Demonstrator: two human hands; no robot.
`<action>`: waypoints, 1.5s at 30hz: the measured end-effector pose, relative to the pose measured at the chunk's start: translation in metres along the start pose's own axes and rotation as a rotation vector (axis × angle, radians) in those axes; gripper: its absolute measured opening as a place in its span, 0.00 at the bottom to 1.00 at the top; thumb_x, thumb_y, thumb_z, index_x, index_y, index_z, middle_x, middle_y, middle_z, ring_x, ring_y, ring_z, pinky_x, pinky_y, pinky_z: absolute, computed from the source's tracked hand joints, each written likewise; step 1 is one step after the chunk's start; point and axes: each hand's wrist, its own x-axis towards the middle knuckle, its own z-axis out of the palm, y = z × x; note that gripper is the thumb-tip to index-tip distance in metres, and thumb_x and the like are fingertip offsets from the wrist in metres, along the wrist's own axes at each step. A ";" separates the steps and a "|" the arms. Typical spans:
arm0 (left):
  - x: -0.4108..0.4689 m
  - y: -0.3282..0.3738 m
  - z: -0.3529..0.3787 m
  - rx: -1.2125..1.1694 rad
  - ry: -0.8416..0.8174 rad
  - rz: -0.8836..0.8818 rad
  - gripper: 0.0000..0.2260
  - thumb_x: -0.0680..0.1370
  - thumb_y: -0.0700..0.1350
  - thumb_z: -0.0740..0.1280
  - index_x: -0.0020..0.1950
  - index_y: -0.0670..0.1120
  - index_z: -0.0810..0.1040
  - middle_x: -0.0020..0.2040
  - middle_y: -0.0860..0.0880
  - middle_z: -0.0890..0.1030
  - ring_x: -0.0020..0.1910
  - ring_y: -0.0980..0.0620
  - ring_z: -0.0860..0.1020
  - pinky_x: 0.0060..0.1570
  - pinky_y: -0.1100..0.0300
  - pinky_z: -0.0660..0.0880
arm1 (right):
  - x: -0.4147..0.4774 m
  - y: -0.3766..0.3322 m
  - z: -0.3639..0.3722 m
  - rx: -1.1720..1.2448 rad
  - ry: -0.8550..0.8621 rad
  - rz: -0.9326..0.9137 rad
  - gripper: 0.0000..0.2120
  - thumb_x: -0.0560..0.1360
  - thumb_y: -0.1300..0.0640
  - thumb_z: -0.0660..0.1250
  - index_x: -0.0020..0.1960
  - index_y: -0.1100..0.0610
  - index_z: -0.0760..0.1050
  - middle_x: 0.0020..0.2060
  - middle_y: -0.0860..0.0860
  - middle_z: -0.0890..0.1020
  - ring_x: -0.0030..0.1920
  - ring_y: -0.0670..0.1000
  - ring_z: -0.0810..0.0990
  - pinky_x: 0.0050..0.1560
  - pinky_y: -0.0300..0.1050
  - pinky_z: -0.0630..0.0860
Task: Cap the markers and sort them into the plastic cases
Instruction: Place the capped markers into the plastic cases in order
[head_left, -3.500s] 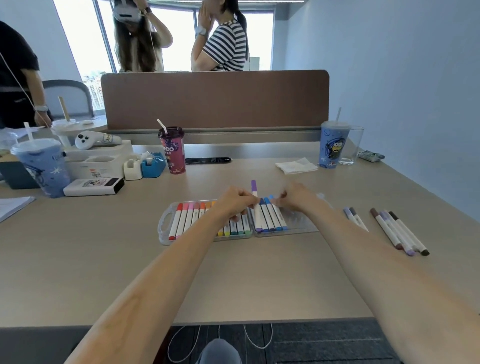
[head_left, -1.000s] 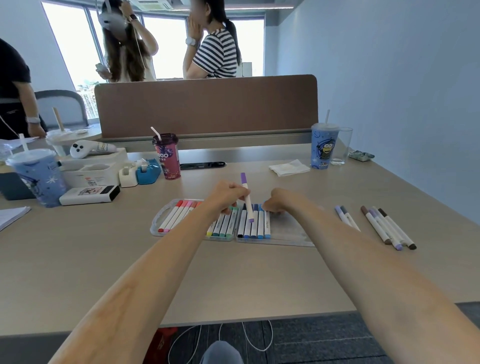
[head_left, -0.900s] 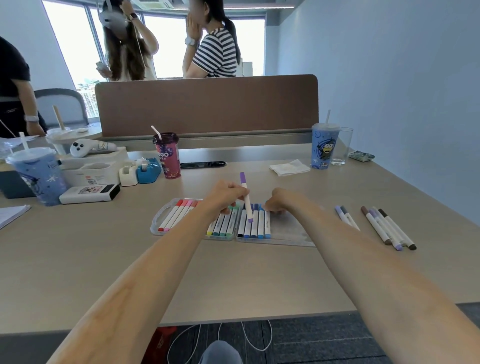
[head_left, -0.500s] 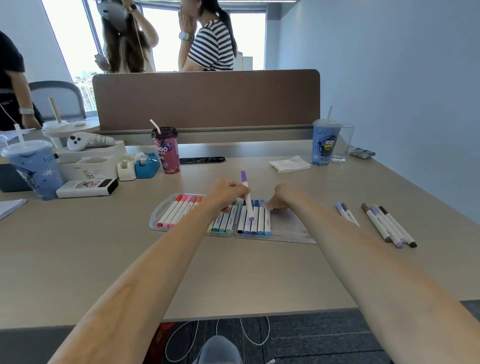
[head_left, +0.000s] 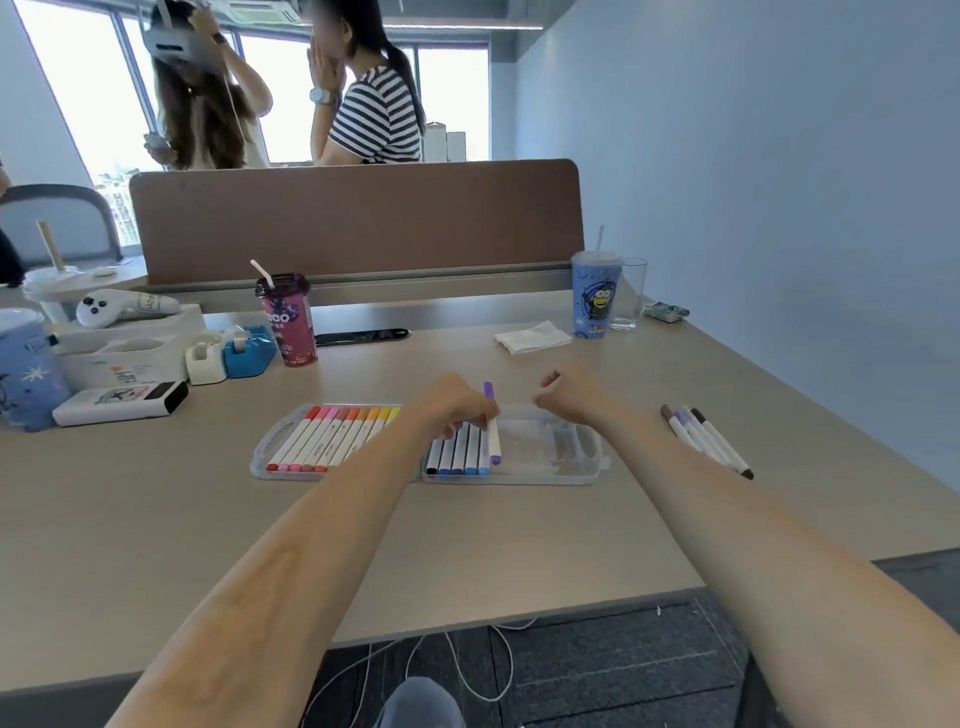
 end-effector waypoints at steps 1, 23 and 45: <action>0.001 0.002 0.004 0.030 -0.010 -0.006 0.09 0.76 0.46 0.68 0.40 0.42 0.78 0.38 0.49 0.81 0.34 0.52 0.69 0.31 0.62 0.68 | -0.002 0.004 -0.002 0.008 0.004 0.000 0.07 0.69 0.59 0.69 0.39 0.52 0.71 0.38 0.49 0.75 0.41 0.50 0.73 0.41 0.43 0.70; 0.015 -0.009 0.026 0.407 0.083 0.037 0.15 0.75 0.53 0.70 0.42 0.42 0.74 0.35 0.48 0.73 0.37 0.52 0.72 0.41 0.59 0.69 | -0.022 0.019 0.005 0.121 -0.059 -0.042 0.23 0.76 0.53 0.67 0.68 0.54 0.65 0.59 0.56 0.76 0.58 0.56 0.75 0.55 0.49 0.73; -0.003 0.026 0.087 0.371 0.173 0.444 0.11 0.77 0.46 0.63 0.57 0.44 0.76 0.59 0.44 0.77 0.58 0.45 0.74 0.59 0.52 0.72 | -0.073 0.079 -0.035 0.135 0.259 -0.085 0.13 0.76 0.54 0.65 0.60 0.54 0.77 0.50 0.49 0.80 0.51 0.49 0.78 0.44 0.38 0.71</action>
